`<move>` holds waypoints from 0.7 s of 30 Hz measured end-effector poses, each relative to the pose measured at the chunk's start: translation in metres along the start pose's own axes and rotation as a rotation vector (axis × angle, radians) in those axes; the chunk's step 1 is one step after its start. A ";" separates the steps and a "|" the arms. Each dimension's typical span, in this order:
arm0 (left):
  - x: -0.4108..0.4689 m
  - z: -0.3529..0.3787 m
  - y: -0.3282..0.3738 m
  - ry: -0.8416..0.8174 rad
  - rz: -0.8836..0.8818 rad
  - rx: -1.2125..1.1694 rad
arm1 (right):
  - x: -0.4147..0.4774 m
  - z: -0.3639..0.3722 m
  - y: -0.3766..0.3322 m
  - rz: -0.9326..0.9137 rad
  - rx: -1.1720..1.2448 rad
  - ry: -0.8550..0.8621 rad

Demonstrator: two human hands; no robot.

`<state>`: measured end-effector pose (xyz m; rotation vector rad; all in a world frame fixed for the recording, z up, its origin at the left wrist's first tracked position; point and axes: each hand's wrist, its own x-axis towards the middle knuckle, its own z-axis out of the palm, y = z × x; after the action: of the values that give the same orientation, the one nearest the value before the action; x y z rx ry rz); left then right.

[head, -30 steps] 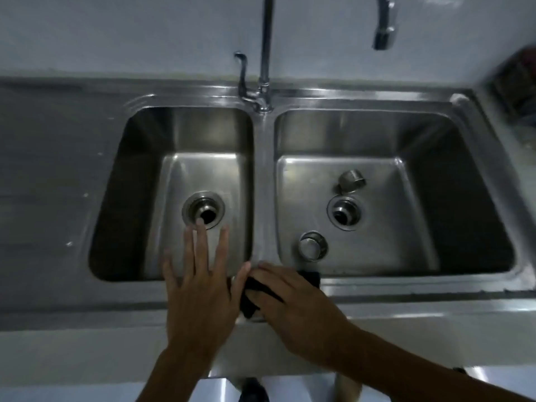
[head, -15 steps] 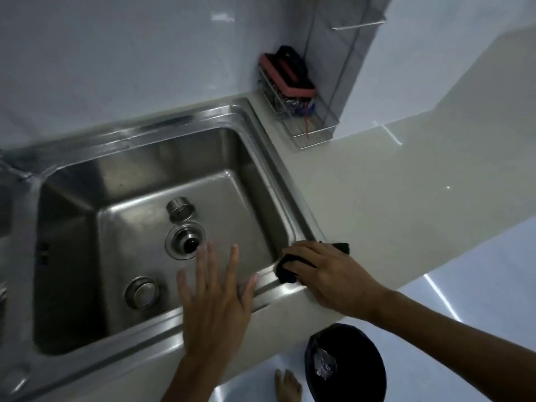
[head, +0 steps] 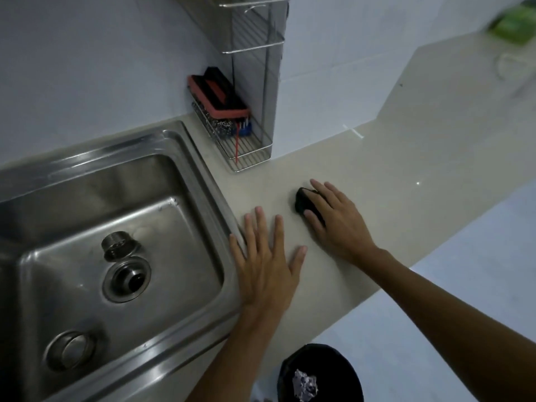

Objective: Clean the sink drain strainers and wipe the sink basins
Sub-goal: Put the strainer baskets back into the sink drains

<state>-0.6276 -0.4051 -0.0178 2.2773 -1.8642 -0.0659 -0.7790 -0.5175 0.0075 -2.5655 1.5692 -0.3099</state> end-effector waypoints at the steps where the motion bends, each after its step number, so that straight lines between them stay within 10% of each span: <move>1: 0.002 0.002 0.000 0.006 -0.009 0.007 | 0.001 0.004 -0.001 0.022 0.006 -0.025; 14: -0.031 -0.012 -0.038 -0.015 -0.035 -0.138 | 0.013 -0.021 -0.033 0.225 0.119 -0.174; 21: -0.084 -0.040 -0.158 -0.036 -0.164 -0.135 | 0.003 -0.008 -0.152 -0.192 0.004 -0.001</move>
<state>-0.4861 -0.2894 -0.0145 2.3433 -1.6319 -0.2507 -0.6476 -0.4506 0.0467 -2.7172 1.3212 -0.3292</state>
